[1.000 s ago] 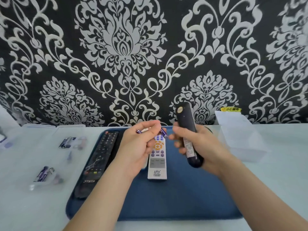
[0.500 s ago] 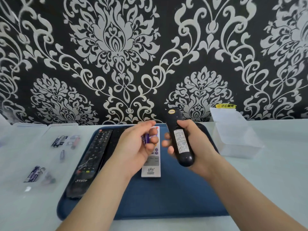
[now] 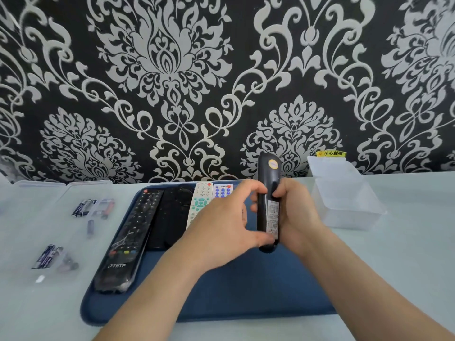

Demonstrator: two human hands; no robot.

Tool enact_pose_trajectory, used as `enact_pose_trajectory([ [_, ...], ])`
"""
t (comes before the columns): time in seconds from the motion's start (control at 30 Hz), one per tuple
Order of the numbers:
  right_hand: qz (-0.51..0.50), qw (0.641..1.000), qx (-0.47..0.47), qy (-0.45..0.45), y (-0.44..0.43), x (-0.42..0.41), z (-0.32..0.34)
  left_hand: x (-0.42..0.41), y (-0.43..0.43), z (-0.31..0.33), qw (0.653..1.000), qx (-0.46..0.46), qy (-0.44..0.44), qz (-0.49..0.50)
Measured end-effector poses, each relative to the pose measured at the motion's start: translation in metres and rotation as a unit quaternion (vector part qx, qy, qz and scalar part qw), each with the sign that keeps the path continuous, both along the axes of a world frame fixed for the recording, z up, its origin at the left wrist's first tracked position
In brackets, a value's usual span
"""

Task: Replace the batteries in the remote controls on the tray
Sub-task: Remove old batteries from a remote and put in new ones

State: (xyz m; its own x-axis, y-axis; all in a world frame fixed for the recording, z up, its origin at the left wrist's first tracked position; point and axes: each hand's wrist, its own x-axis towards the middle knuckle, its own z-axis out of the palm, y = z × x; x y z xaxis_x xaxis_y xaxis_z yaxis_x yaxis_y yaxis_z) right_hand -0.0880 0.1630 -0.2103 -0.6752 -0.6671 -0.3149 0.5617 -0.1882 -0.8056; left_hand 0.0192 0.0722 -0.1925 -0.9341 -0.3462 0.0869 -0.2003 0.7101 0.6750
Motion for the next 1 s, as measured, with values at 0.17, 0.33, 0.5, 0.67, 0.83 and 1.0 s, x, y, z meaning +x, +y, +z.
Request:
enact_pose_trajectory([
  [0.17,0.007,0.999,0.006,0.033,0.004,0.0,0.003,0.001,0.007,0.0,0.993,-0.112,0.0,-0.02],
  [0.33,0.073,0.996,-0.02,0.036,0.003,-0.003,0.005,-0.004,0.005,-0.012,0.995,-0.074,0.072,-0.004],
  [0.5,0.139,0.989,-0.058,0.013,0.002,-0.002,0.006,-0.009,0.002,-0.007,0.981,0.112,0.154,0.036],
  [0.67,0.077,0.997,-0.006,-0.003,0.001,-0.02,0.0,0.005,-0.022,0.004,0.978,0.202,0.013,-0.06],
  [0.83,0.06,0.998,-0.006,-0.014,0.001,-0.022,-0.001,0.005,-0.015,-0.003,0.993,0.076,-0.061,-0.072],
  [1.0,0.072,0.997,-0.011,-0.004,0.003,-0.02,-0.001,-0.001,-0.012,0.001,0.985,0.154,0.069,0.044],
])
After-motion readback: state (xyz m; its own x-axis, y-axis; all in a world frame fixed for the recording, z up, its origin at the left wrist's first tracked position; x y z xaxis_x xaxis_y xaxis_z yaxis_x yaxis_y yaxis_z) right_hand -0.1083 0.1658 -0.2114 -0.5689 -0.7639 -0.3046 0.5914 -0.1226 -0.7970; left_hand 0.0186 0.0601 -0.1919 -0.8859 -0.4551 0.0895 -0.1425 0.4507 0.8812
